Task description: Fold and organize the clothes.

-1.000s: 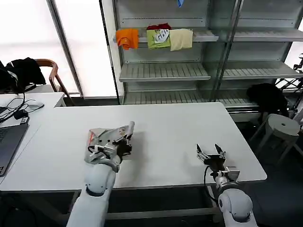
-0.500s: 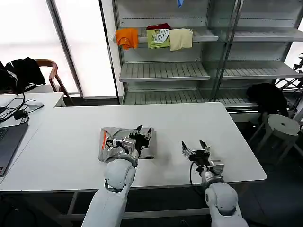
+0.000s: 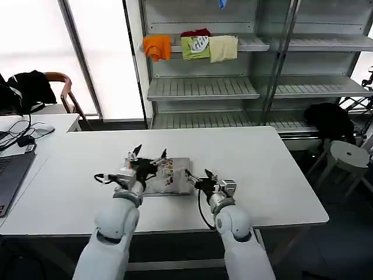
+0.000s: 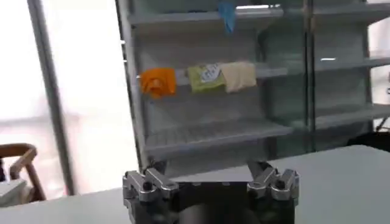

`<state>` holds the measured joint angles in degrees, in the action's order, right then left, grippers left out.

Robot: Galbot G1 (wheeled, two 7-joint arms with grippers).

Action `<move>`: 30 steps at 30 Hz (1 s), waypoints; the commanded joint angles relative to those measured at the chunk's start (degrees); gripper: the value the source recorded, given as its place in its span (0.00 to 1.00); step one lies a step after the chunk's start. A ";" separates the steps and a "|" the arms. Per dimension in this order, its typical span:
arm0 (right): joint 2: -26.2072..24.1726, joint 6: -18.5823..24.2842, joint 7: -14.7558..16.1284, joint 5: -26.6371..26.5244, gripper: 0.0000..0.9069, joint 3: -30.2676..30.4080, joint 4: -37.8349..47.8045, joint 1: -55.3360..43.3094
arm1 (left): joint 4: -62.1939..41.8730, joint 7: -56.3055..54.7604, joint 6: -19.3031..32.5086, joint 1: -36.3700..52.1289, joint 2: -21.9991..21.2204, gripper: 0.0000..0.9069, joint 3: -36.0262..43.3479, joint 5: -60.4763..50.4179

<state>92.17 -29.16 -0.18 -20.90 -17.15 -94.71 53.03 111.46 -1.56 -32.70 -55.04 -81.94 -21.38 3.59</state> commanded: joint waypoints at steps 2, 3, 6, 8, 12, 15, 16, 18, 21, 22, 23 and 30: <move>2.83 -3.98 -3.65 -9.84 0.89 5.66 5.15 -4.00 | 3.51 -0.29 0.06 -6.04 5.04 1.00 -9.73 6.32; 2.83 -3.98 -3.70 -10.29 0.78 5.67 5.06 -3.87 | 3.50 -0.29 0.04 -6.00 5.08 1.00 -9.76 6.42; 2.83 -3.98 -5.41 -12.23 0.03 5.55 4.64 -3.52 | 3.68 -0.31 -0.06 -5.83 5.09 1.00 -9.77 6.84; 2.83 -4.00 -6.77 -12.91 0.00 5.45 4.31 -3.29 | 3.97 -0.30 -0.20 -5.91 5.07 1.00 -9.87 7.24; 2.83 -3.98 -7.86 -13.32 0.00 5.28 3.65 -2.91 | 4.07 -0.31 -0.19 -6.31 5.10 1.00 -10.22 7.52; 2.83 -3.98 -9.04 -13.71 0.00 4.63 3.02 -2.70 | 4.24 -0.34 -0.18 -6.83 5.23 1.00 -10.96 8.10; 2.83 -3.98 -9.41 -13.94 0.00 4.29 2.83 -2.70 | 4.35 -0.34 -0.18 -7.06 5.29 1.00 -11.30 8.51; 2.83 -3.97 -10.15 -14.20 0.00 3.89 2.70 -2.70 | 4.48 -0.35 -0.16 -7.33 5.50 1.00 -11.89 8.98; 2.83 -3.98 -11.27 -14.86 0.00 3.23 2.21 -2.66 | 4.59 -0.41 -0.10 -7.98 5.83 1.00 -12.82 9.59; 2.83 -3.98 -11.57 -15.16 0.00 2.55 1.63 -2.67 | 4.63 -0.41 -0.05 -8.11 5.94 1.00 -13.11 9.71; 2.76 -4.00 -11.90 -15.49 0.00 2.29 1.24 -2.71 | 4.65 -0.43 -0.03 -8.31 6.00 1.00 -13.33 9.84; -0.72 -4.08 -13.48 -18.17 0.00 0.02 -0.61 -3.17 | 5.07 -0.47 0.08 -9.23 5.84 1.00 -14.11 10.10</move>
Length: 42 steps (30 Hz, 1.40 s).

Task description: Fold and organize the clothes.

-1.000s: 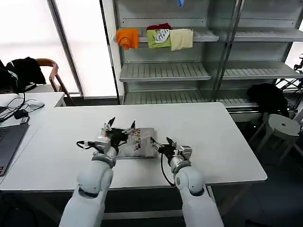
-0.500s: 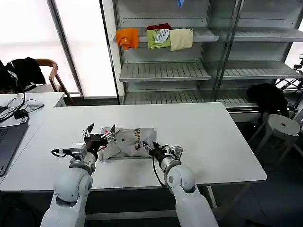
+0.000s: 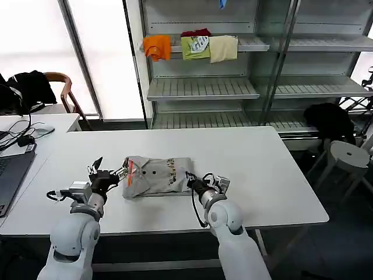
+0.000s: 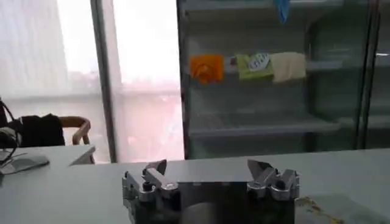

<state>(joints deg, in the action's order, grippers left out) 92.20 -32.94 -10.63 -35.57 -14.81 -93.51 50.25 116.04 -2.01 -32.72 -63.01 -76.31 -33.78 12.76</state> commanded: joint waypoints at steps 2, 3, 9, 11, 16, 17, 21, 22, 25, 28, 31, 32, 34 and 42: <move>-1.60 -0.32 -3.09 -3.83 0.00 -3.05 -2.00 -0.21 | 0.57 -0.01 0.11 -1.41 0.18 1.00 -1.81 0.93; -1.99 -0.34 -3.05 -3.85 0.00 -3.33 -2.10 -0.07 | 0.61 -0.01 0.13 -1.47 0.17 1.00 -1.87 0.94; -3.88 -0.38 -2.14 -1.04 1.00 -3.22 -2.45 1.90 | 0.74 0.01 0.18 -1.82 0.12 1.00 -1.91 0.94; -4.34 -0.30 -1.16 2.17 1.00 -3.19 -2.93 3.08 | 0.84 0.06 0.22 -1.98 0.14 1.00 -2.03 1.12; -7.34 0.34 5.42 19.73 1.00 -5.15 -8.27 8.52 | 0.35 1.24 1.79 -3.51 1.23 1.00 -3.95 2.49; -7.56 0.93 6.77 21.87 1.00 -5.95 -9.34 9.56 | 0.20 1.29 1.87 -3.68 1.40 1.00 -4.25 2.71; -9.51 6.38 14.18 33.05 1.00 -11.29 -14.64 14.54 | -0.88 1.32 2.55 -4.78 2.36 1.00 -5.54 4.31; -12.13 8.68 14.18 33.30 1.00 -11.66 -15.74 15.48 | -1.20 1.33 2.91 -5.09 2.75 1.00 -5.77 4.99; -14.68 8.57 14.88 32.65 1.00 -14.70 -18.45 17.66 | -1.71 1.34 3.09 -5.57 3.09 1.00 -6.49 7.73; -16.13 7.96 14.98 28.89 1.00 -17.19 -19.50 18.45 | -2.53 1.90 5.86 -5.87 3.34 1.00 -6.92 11.30; -16.92 7.96 16.99 28.86 1.00 -19.08 -21.29 19.70 | -3.42 2.09 7.66 -5.87 3.34 1.00 -6.78 12.42; -17.05 7.97 17.21 28.98 1.00 -19.29 -21.95 19.89 | -3.56 2.09 8.18 -5.94 3.34 1.00 -6.66 12.77; -17.10 7.96 17.42 29.49 1.00 -19.40 -22.59 20.10 | -3.51 2.00 8.43 -6.08 3.25 1.00 -6.38 12.80; -16.63 7.72 18.20 32.93 1.00 -18.85 -22.15 19.68 | -3.00 -0.20 9.73 -6.93 3.15 1.00 -5.19 12.42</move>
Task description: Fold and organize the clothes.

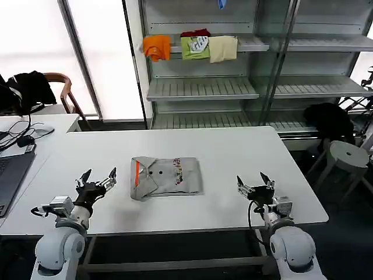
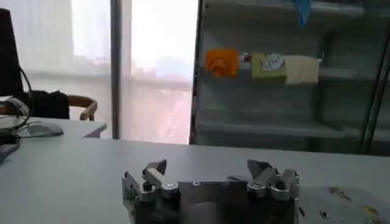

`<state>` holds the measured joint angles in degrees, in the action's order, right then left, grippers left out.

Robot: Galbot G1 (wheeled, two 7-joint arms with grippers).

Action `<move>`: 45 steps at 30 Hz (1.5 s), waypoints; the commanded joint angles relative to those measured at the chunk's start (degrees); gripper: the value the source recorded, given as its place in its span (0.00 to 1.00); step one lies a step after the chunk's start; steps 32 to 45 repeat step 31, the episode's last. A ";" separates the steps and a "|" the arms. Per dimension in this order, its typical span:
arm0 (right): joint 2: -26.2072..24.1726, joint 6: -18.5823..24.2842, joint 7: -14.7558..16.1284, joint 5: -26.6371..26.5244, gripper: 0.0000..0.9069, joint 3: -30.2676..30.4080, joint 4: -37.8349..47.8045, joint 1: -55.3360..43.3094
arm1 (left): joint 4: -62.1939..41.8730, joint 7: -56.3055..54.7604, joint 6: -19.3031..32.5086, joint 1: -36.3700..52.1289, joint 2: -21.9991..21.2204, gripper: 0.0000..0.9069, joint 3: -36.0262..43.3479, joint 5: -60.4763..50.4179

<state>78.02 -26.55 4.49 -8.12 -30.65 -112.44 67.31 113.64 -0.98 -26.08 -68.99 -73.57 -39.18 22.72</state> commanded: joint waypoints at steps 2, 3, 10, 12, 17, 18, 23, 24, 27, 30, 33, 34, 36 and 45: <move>-2.38 1.50 2.75 6.29 1.00 -2.77 -3.07 2.57 | -0.56 -1.21 3.32 -1.21 0.48 1.00 0.24 2.28; -2.43 1.52 2.38 7.32 1.00 -2.39 -3.05 2.62 | -0.56 -1.22 3.35 -1.26 0.48 1.00 0.27 2.23; -2.13 0.94 0.82 8.76 1.00 -1.22 -2.86 2.00 | -0.61 -1.17 4.10 -1.36 -0.21 1.00 1.10 1.49; -1.96 0.93 1.22 9.20 1.00 -0.85 -2.67 1.81 | -0.68 -1.09 4.14 -1.53 -0.32 1.00 1.22 1.47; -1.82 1.18 2.09 9.41 1.00 -0.60 -2.33 1.76 | -0.67 -0.49 4.17 -2.08 -0.23 1.00 1.16 1.56; -1.82 1.33 2.25 9.46 1.00 -0.60 -2.16 1.74 | -0.74 -0.47 4.17 -2.07 -0.25 1.00 1.04 1.57; -1.83 1.62 2.55 9.70 1.00 -0.50 -1.62 1.49 | -1.12 -0.39 4.19 -1.77 0.13 1.00 -0.07 1.37; -1.82 1.68 2.61 9.72 1.00 -0.50 -1.48 1.40 | -1.39 -0.33 4.33 -1.72 0.41 1.00 -0.45 1.33; -1.81 1.84 2.77 9.72 1.00 -0.46 -1.21 1.25 | -1.74 -0.08 4.55 -1.70 1.14 1.00 -1.29 1.36; -1.71 1.96 2.92 9.79 1.00 -0.34 -0.91 1.16 | -1.96 0.07 4.75 -1.88 1.61 1.00 -1.60 1.35; -1.69 2.03 2.93 9.84 1.00 -0.27 -0.84 1.14 | -2.02 0.06 4.84 -1.89 1.71 1.00 -1.65 1.35; -1.69 2.03 2.93 9.84 1.00 -0.27 -0.84 1.14 | -2.02 0.06 4.84 -1.89 1.71 1.00 -1.65 1.35; -1.69 2.03 2.93 9.84 1.00 -0.27 -0.84 1.14 | -2.02 0.06 4.84 -1.89 1.71 1.00 -1.65 1.35; -1.69 2.03 2.93 9.84 1.00 -0.27 -0.84 1.14 | -2.02 0.06 4.84 -1.89 1.71 1.00 -1.65 1.35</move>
